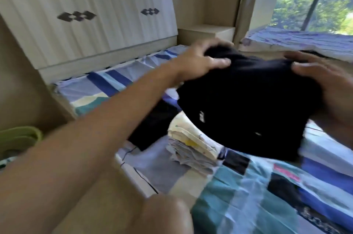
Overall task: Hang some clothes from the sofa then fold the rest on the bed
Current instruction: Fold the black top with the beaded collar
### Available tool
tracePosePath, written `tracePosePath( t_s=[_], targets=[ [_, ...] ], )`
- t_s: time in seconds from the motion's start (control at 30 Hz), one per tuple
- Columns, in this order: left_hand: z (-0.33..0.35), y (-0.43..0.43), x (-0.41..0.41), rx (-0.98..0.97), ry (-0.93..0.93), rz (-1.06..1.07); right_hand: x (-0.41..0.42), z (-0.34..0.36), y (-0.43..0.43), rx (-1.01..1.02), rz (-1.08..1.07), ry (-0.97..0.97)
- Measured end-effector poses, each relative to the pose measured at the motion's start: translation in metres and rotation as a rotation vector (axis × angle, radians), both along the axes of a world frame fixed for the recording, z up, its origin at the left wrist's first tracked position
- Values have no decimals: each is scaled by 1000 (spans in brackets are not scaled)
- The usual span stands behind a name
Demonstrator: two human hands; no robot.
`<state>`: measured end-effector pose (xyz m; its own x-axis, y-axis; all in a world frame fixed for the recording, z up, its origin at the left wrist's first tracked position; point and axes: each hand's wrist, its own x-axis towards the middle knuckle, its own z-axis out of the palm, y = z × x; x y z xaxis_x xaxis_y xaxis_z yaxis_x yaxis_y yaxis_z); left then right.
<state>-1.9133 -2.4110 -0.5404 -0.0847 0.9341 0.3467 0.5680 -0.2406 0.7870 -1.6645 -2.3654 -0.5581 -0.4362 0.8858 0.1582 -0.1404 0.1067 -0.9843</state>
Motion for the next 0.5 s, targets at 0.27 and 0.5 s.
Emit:
tracePosePath(
  t_s=[0.27,0.5],
  targets=[
    [19,-23,-193,-156,113,239,-208,-14,-1,18,100,-135],
    [-142,-31,-268,-636,400,345,-288,-83,-7,154,474,-1047]
  ],
)
